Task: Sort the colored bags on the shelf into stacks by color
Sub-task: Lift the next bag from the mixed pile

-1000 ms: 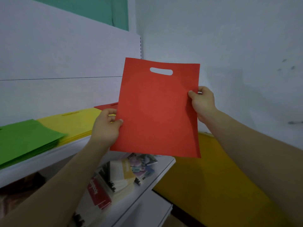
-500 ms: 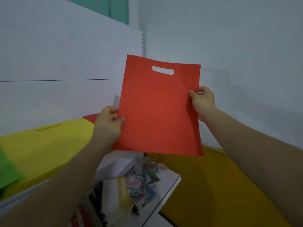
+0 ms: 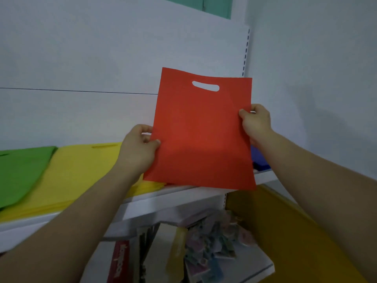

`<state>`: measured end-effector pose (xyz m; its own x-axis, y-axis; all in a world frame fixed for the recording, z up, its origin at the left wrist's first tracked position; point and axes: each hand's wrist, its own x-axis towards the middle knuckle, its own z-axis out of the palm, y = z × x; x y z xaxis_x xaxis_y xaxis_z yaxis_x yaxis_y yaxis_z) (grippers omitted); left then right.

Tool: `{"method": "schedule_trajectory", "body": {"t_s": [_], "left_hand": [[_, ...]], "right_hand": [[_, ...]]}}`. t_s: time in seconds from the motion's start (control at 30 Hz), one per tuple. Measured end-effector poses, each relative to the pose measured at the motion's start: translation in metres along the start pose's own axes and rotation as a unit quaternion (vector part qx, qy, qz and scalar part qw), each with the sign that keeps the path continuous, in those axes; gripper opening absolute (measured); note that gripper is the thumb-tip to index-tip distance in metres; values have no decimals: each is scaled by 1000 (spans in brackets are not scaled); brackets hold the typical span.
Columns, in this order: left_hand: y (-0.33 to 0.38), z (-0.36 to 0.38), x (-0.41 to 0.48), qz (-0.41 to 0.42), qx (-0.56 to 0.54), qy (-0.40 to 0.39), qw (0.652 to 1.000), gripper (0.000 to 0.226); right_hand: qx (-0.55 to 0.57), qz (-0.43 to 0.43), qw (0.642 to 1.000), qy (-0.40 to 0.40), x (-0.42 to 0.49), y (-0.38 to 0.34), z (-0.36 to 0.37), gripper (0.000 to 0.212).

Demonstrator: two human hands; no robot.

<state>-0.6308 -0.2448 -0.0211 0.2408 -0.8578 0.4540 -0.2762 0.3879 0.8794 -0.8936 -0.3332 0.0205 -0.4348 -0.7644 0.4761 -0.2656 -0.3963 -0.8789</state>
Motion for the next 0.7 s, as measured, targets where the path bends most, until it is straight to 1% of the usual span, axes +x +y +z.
{"method": "schedule_trajectory", "body": {"t_s": [0.13,0.2,0.23,0.27,0.33,0.47,0.5,0.57,0.6,0.63,0.7], "left_hand": [[7,13,-1,-20,33,49,998,22],[10,17,-4,-35,49,60,996,26],[10,18,-6,-42,57,62,996,29],[9,20,-7,-48,70,63,994,30],[6,22,-9,-50,119,57,990,29],[-2,25,-11,-32,277,33,960,21],[-4,24,-12,-29,301,24,953,21],[-3,25,-15,-41,338,-7,940,26],[-1,24,-17,-53,359,-29,931,32],[0,24,-18,-67,377,-52,922,39],[3,23,-22,-95,387,-98,912,54]], "right_hand": [[19,12,997,-75,31,12,16,10],[17,18,993,-117,38,18,23,7],[13,21,990,-135,40,22,26,2],[5,26,988,-151,40,25,28,5],[-13,39,982,-182,40,32,30,14],[-45,42,977,-206,40,48,37,7],[-48,43,977,-205,41,51,38,10],[-66,45,977,-198,43,57,41,36],[-73,49,976,-201,44,59,42,46],[-77,55,973,-210,45,61,43,51],[-102,57,964,-240,48,65,46,54]]}}
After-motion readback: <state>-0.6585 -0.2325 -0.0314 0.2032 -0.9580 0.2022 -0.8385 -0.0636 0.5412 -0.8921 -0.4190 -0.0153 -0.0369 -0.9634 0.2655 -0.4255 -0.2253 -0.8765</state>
